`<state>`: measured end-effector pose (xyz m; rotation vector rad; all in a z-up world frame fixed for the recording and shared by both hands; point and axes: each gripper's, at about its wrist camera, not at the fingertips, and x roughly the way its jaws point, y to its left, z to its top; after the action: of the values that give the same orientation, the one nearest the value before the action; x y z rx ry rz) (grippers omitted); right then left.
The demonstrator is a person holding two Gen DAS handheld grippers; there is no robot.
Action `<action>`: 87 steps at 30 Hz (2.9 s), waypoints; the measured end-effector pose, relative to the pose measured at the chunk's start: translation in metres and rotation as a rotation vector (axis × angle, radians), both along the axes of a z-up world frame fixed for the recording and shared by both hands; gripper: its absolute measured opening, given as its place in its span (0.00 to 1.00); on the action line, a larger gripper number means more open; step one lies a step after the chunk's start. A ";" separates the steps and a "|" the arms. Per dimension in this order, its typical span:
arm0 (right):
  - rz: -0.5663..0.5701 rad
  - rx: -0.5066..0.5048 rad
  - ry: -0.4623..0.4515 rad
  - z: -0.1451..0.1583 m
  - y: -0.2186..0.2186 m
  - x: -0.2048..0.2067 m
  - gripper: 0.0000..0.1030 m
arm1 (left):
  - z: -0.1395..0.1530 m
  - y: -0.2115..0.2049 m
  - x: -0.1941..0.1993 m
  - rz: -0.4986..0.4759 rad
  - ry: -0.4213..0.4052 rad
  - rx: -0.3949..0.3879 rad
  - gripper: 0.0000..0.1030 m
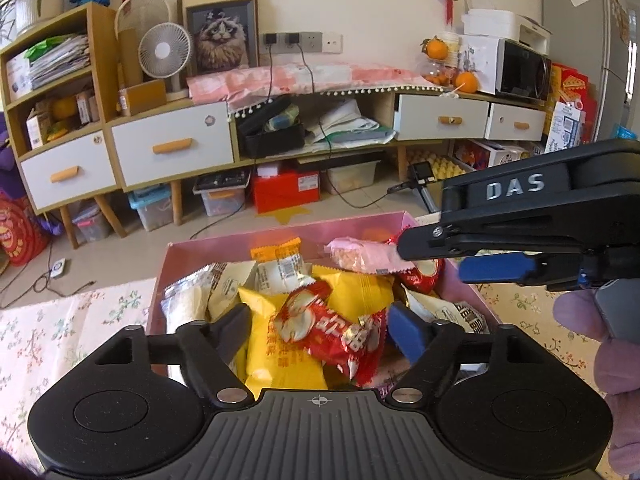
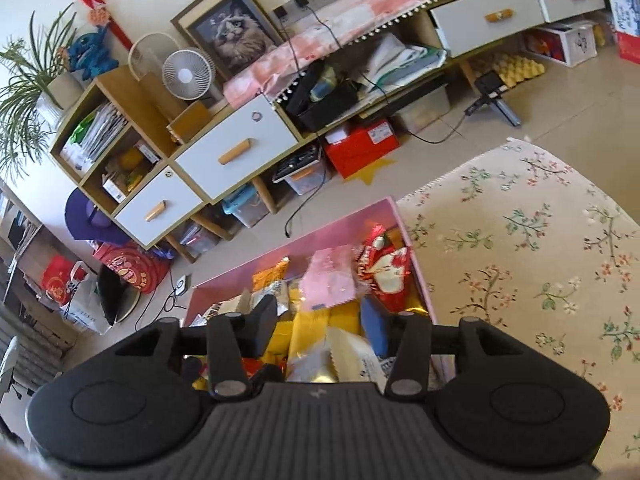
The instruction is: Organize snacks
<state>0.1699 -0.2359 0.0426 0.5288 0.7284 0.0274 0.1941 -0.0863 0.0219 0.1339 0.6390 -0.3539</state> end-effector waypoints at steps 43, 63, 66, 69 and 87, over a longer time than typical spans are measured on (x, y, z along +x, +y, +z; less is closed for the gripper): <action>0.124 -0.386 0.144 0.006 0.027 -0.130 0.96 | 0.023 0.077 -0.151 0.328 0.230 0.043 0.98; 0.227 -0.512 0.164 -0.004 0.046 -0.139 0.99 | 0.018 0.071 -0.160 0.311 0.238 0.069 0.98; 0.223 -0.514 0.163 -0.004 0.046 -0.138 0.99 | 0.017 0.070 -0.161 0.306 0.239 0.074 0.98; 0.213 -0.512 0.164 -0.003 0.044 -0.138 1.00 | 0.015 0.069 -0.161 0.300 0.253 0.067 0.98; 0.200 -0.497 0.167 -0.002 0.040 -0.137 1.00 | 0.012 0.069 -0.160 0.294 0.284 0.049 0.98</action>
<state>0.0333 -0.1955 0.0404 -0.0185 0.9130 -0.0115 0.0341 -0.0171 0.0338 0.0350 0.9351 -0.0727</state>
